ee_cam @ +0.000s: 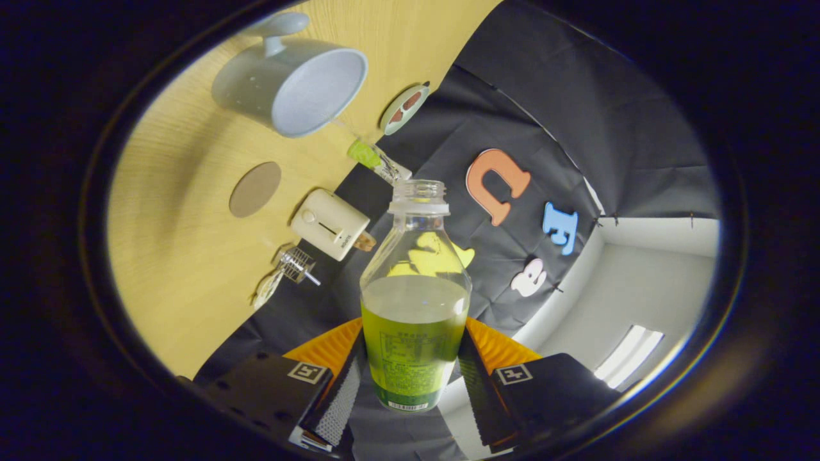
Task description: Take the bottle from table, then pour the juice into the cup, finally place the bottle on the coaster
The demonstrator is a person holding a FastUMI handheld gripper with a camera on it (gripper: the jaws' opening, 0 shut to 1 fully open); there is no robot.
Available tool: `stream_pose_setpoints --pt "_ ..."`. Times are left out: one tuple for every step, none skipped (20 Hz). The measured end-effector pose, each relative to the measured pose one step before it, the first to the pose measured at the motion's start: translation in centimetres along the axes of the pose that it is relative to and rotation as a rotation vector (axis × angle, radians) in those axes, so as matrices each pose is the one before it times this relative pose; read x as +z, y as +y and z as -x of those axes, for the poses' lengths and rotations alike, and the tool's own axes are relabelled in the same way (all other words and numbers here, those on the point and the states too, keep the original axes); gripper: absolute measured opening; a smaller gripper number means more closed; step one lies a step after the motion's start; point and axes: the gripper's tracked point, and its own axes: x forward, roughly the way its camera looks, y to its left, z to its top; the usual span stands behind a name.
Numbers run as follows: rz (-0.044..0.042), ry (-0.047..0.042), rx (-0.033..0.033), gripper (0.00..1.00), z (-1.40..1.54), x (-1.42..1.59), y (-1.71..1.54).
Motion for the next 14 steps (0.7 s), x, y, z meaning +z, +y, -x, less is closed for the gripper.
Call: stream_pose_setpoints --pt "0.0101 0.00255 -0.01073 0.81 -0.046 -0.047 -0.224" --pt "0.00922 -0.00003 -0.01191 0.81 0.118 0.005 -0.331" --pt "0.00668 -0.00047 -0.00675 0.81 0.01 0.034 -0.151" --pt "0.00642 0.00078 -0.00546 0.81 0.067 -0.07 -0.293" --pt "0.00266 -0.00167 -0.00637 0.81 0.046 0.014 -0.339" --pt "0.00329 0.00154 -0.00522 0.81 0.109 -0.18 -0.542" --pt "0.00395 0.00057 -0.00659 0.81 0.071 -0.03 -0.329" --pt "0.00193 -0.00165 -0.00469 0.81 -0.042 0.028 -0.107" --pt "0.00682 0.00456 -0.00765 0.81 0.013 -0.149 -0.224" --pt "0.00303 -0.00526 -0.0043 0.81 -0.02 0.052 -0.21" --pt "0.00313 0.0004 -0.00047 0.8 0.07 -0.063 -0.094" --pt "0.00208 -0.00068 -0.00358 0.81 -0.003 -0.025 -0.15" --pt "0.00531 -0.00099 -0.00196 0.8 0.029 -0.05 -0.16" --pt "0.00822 0.00431 -0.00739 0.8 -0.087 -0.08 -0.197"
